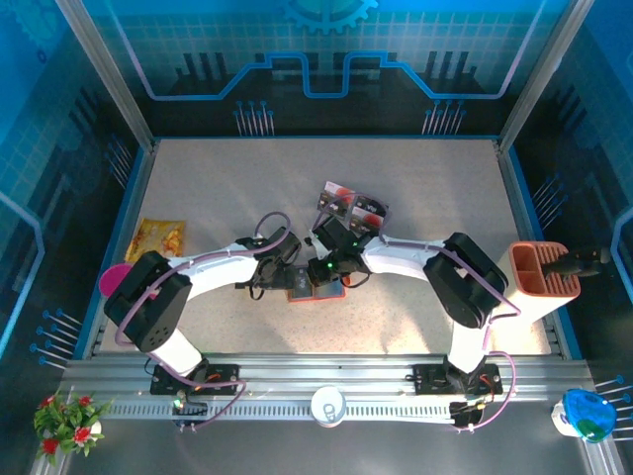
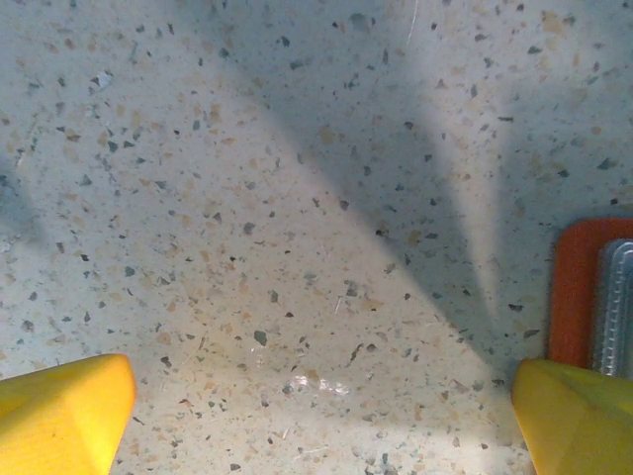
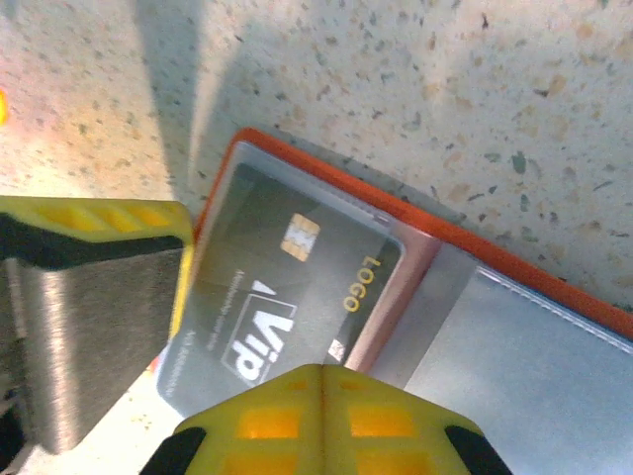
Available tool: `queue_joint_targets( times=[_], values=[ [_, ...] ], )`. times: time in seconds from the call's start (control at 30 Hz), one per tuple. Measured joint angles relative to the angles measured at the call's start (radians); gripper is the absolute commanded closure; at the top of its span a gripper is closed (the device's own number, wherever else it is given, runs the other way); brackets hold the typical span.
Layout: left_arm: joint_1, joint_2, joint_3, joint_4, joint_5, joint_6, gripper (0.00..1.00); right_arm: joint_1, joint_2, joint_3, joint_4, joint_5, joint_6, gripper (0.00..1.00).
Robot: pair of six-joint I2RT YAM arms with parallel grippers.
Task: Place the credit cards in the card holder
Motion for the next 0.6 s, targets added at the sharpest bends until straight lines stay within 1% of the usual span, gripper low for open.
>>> queue_joint_targets(
  times=[0.1,0.27,0.37,0.5,0.6],
  values=[
    [0.000,-0.036,0.000,-0.007,-0.017,0.000,0.01,-0.002,-0.048,-0.009,-0.003,-0.002,0.000,0.93],
    [0.000,-0.098,0.000,-0.015,-0.042,0.000,0.01,-0.027,-0.139,-0.034,-0.010,-0.001,-0.004,0.84],
    [0.000,-0.135,0.000,-0.010,-0.054,0.000,0.01,-0.060,-0.188,-0.063,-0.015,0.002,-0.011,0.78],
    [0.000,-0.209,-0.015,0.012,-0.084,-0.009,0.01,-0.109,-0.245,-0.116,-0.018,0.002,-0.019,0.73],
    [0.000,-0.282,-0.042,0.035,-0.100,-0.042,0.01,-0.148,-0.269,-0.148,-0.017,0.001,-0.024,0.70]
  ],
)
